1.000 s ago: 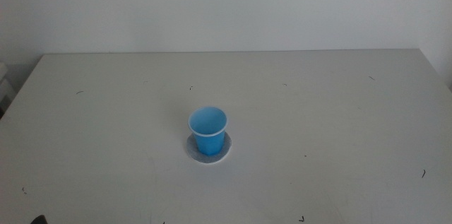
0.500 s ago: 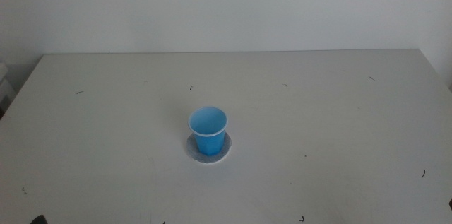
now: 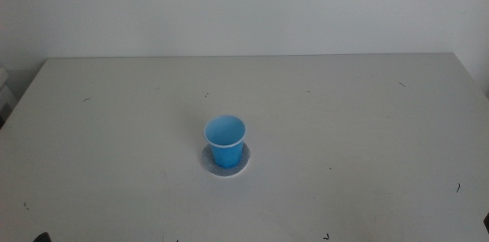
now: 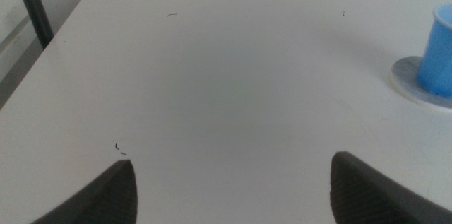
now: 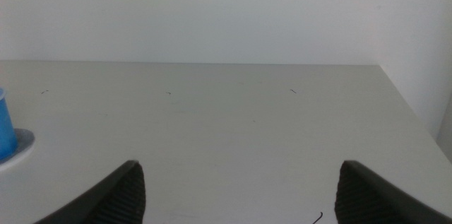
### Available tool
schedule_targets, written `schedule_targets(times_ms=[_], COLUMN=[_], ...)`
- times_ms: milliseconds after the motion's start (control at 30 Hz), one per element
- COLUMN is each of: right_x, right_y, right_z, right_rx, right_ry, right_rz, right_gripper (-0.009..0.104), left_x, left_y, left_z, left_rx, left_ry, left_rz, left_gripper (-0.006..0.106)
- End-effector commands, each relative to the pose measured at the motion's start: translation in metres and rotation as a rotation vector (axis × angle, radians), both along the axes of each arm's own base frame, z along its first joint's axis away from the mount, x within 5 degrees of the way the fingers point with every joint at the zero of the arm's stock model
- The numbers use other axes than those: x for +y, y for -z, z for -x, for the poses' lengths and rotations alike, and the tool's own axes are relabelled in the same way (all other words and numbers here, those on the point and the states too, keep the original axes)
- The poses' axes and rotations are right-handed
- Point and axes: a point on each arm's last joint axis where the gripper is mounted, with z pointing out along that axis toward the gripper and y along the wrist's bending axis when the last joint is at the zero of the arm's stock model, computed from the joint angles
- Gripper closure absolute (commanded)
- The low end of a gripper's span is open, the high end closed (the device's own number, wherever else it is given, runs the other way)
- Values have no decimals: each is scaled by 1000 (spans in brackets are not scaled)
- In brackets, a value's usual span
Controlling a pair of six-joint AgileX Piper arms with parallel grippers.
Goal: Place an empty cup on a cup mat.
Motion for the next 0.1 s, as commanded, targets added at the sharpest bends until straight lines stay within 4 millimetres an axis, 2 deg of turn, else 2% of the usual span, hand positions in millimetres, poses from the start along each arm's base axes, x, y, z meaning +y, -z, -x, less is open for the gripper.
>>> schedule_targets(times_ms=[0, 67], right_x=[0, 0], right_y=[-10, -10], right_z=[2, 2], right_rx=[-103, -103], right_ry=[4, 4], right_rz=[-8, -8], right_gripper=[12, 12], left_x=[0, 0], left_y=[-8, -8], left_z=[-1, -1], left_rx=[-75, -75], left_ry=[0, 0], left_rz=[15, 15], left_gripper=[-5, -5])
